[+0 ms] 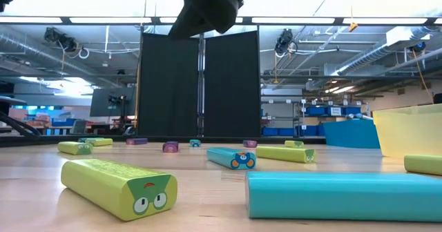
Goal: Sort blocks
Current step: Put the green block into the yellow bin
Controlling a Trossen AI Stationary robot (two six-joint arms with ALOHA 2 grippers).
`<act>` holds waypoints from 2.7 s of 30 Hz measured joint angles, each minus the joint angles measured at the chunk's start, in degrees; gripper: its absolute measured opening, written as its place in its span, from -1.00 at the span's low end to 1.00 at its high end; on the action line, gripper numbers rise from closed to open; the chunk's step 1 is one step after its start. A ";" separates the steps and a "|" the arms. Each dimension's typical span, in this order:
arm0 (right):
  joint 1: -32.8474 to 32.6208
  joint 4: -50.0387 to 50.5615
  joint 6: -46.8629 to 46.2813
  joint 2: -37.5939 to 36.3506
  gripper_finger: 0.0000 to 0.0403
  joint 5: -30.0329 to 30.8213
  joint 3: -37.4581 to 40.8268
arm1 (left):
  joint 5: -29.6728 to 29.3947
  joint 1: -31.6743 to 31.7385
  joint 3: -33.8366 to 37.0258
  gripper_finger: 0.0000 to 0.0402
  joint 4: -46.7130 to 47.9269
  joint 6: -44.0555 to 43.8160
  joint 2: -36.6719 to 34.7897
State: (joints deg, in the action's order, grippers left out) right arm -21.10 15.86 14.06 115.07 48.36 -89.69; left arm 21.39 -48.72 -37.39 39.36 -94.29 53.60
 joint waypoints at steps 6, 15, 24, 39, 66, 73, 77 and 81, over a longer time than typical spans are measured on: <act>0.54 -0.81 -0.82 0.02 0.52 -4.51 0.00 | -11.21 -0.06 -1.31 -0.16 -6.20 9.24 -2.07; 4.10 -3.17 -4.13 0.04 0.52 -14.88 0.00 | -47.87 1.36 -9.79 -0.17 -2.47 33.56 -3.78; 9.50 -4.64 -6.80 -6.47 0.47 -21.27 7.43 | -59.60 6.95 -9.88 -0.17 3.24 43.41 -1.24; 9.57 -23.96 -25.06 -37.68 0.39 -16.75 44.84 | -44.51 24.87 -9.88 -0.17 4.01 59.90 10.96; 1.22 -22.12 -23.48 -44.70 0.33 -10.01 47.28 | -31.62 33.31 -9.86 0.20 7.73 89.39 33.82; 0.94 -23.42 -22.66 -44.68 0.33 -10.08 47.28 | -29.19 37.04 -9.50 0.11 6.48 91.01 37.94; -0.13 -24.12 -21.17 -44.91 0.34 -10.25 46.73 | -28.51 37.84 -9.50 -0.06 6.09 92.13 39.23; -1.41 -24.40 -18.58 -46.33 0.33 -9.95 44.89 | -27.72 38.36 -9.46 -0.38 5.45 92.36 39.30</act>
State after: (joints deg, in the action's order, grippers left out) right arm -22.51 -8.54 -4.52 68.74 38.41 -44.80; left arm -6.33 -10.35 -46.85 44.82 -1.93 92.90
